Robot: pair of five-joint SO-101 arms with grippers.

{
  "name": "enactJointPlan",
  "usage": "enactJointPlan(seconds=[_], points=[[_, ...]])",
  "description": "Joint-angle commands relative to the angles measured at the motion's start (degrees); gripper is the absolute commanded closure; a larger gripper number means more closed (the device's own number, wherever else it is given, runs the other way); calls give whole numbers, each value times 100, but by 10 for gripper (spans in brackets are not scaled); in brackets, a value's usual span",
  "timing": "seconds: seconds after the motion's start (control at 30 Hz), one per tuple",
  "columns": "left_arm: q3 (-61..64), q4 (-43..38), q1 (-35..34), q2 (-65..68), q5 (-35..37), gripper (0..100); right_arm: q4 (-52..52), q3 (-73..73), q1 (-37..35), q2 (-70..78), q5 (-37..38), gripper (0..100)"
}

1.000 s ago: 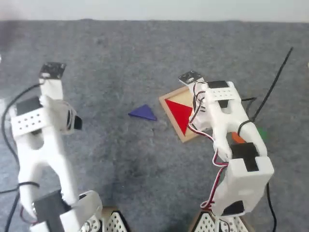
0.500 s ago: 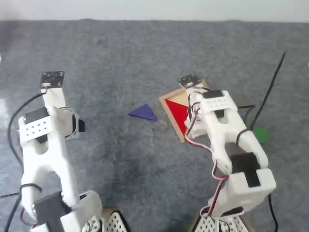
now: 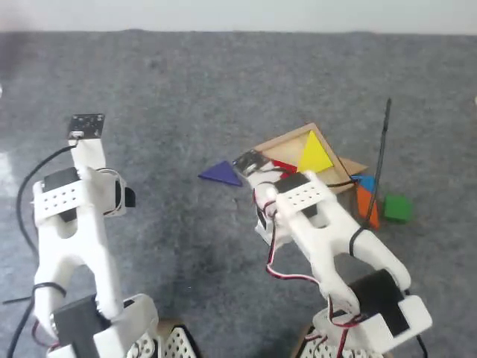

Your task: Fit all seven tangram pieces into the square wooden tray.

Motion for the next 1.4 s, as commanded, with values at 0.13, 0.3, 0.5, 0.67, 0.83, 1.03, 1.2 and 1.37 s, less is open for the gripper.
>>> enactJointPlan(seconds=[0.13, 0.3, 0.5, 0.67, 0.83, 1.03, 1.2, 1.37], points=[[-31, -53, 35, -281, 62, 789, 75, -18, -92, -303, 1512, 495], [-31, -53, 18, -281, 53, 789, 382, 70, -57, -338, 1407, 612], [-48, -53, 44, -281, 53, 789, -48, 571, -101, -259, 2760, 710], [-31, -53, 18, -281, 53, 789, -242, 563, -57, -277, 2927, 656], [-31, -53, 18, -281, 53, 789, 312, 545, -92, -919, 3218, 652], [-31, -53, 44, -281, 53, 789, 365, 413, 233, -1543, 4211, 580], [-22, -44, 35, -281, 53, 789, 356, 114, 620, -1209, 4659, 571], [-22, -44, 35, -281, 53, 789, -22, -308, 936, -312, 4774, 571]])
